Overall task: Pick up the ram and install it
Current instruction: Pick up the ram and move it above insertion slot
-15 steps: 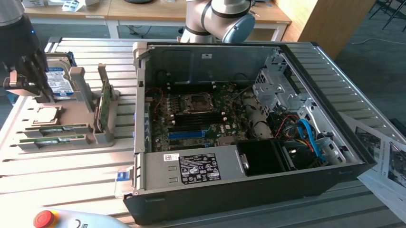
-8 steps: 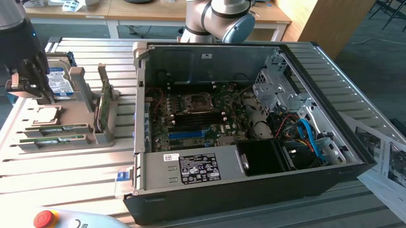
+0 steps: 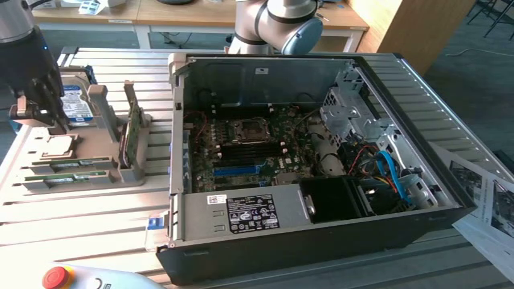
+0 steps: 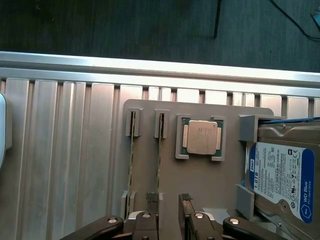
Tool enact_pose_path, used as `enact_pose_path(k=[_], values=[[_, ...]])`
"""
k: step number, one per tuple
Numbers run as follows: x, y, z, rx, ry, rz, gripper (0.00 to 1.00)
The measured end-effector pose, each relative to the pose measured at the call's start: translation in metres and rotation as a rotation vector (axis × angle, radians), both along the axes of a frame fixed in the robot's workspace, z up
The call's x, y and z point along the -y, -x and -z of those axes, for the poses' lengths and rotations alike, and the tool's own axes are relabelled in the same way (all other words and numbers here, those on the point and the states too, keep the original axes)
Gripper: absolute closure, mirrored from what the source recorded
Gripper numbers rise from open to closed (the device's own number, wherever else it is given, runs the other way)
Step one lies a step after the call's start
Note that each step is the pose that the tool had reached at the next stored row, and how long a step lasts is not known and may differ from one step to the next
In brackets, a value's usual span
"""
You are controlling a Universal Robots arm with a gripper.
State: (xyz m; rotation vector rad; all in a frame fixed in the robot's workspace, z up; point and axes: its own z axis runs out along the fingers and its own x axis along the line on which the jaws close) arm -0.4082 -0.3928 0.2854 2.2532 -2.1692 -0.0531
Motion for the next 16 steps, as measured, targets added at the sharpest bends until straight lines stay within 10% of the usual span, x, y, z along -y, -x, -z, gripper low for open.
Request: enact_pose_path(k=[16], values=[[0.0,0.0,0.0099,-0.0001,0.0,0.0,0.7]])
